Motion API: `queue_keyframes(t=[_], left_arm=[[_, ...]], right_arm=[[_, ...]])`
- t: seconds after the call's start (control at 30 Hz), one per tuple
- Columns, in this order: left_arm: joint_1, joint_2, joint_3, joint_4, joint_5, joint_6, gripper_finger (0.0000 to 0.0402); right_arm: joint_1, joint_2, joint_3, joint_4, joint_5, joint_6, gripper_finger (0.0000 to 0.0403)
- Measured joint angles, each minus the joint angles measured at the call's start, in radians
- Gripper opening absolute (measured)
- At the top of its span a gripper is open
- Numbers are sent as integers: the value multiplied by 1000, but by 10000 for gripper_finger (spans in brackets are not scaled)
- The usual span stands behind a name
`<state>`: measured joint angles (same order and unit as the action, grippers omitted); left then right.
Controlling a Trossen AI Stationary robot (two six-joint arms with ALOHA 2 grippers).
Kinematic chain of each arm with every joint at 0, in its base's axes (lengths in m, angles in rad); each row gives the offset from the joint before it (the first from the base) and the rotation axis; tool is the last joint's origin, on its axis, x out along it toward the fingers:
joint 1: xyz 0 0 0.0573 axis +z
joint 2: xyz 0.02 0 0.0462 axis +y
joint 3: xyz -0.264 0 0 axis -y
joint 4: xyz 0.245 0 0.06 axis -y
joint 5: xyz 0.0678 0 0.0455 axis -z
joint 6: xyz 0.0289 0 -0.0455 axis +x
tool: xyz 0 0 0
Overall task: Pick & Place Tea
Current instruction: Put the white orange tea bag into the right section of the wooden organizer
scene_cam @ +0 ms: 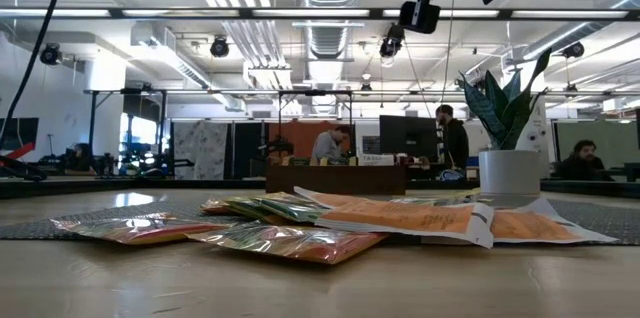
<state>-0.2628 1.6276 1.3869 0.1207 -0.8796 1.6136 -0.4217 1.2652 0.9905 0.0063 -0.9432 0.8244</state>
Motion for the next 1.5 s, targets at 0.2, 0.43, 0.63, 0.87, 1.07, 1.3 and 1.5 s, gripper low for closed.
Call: queue_keyframes(t=[0.2, 0.43, 0.63, 0.87, 1.07, 1.3, 1.5], left_arm=[[4, 0, 0, -1, 0, -91, 0], [15, 0, 0, -25, -1, -193, 12], [21, 0, 0, -90, 1, -278, 61], [22, 0, 0, -103, -46, -425, 104], [22, -15, -1, -109, -329, -922, 107], [45, -78, -1, -295, -258, -1773, 106], [153, -110, -2, -407, 155, -2072, 106]], right_arm=[[0, 0, 0, -1, 1, -59, 19], [-1, 0, 0, -2, 18, -80, 9], [-2, 0, 0, -1, 22, -86, 9], [-4, 0, 0, -2, 74, -119, 8], [-19, 0, 0, -14, 257, -177, 8], [-18, 0, 0, -30, 333, -254, 8], [-14, 0, 0, -37, 344, -355, 8]])
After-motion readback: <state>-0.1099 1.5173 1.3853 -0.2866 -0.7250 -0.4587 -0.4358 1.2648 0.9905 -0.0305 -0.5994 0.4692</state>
